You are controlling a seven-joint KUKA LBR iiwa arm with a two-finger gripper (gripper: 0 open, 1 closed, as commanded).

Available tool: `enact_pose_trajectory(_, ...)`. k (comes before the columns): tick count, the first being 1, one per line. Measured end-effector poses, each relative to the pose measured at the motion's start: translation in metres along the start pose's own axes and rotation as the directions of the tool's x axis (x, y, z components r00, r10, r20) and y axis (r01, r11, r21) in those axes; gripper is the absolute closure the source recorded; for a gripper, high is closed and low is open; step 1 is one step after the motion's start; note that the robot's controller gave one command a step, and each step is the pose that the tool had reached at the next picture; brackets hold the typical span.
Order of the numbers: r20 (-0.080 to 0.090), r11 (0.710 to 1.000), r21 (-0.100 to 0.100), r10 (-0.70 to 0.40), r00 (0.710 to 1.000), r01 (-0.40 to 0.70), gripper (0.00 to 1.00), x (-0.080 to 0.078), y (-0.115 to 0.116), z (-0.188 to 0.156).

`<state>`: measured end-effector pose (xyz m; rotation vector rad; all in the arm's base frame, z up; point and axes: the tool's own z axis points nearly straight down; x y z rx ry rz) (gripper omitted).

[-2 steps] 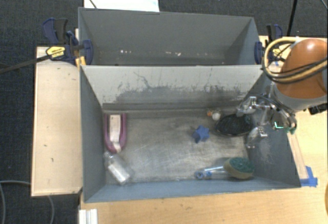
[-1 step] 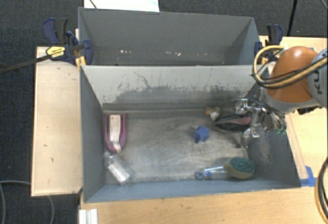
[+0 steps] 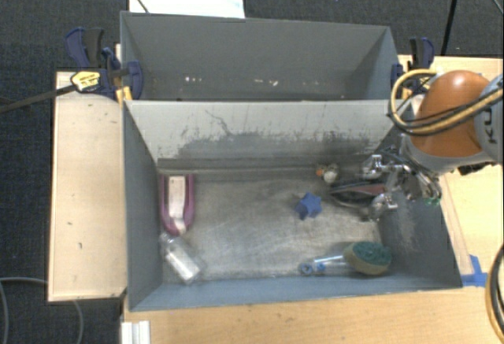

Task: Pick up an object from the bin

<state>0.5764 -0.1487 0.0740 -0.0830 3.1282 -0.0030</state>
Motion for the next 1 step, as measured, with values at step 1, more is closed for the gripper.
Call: enact_pose_trajectory(1, -0.003, 0.886, -0.003, -0.464, 0.886, 0.464, 1.00, 0.0163, 0.0160, -0.1749)
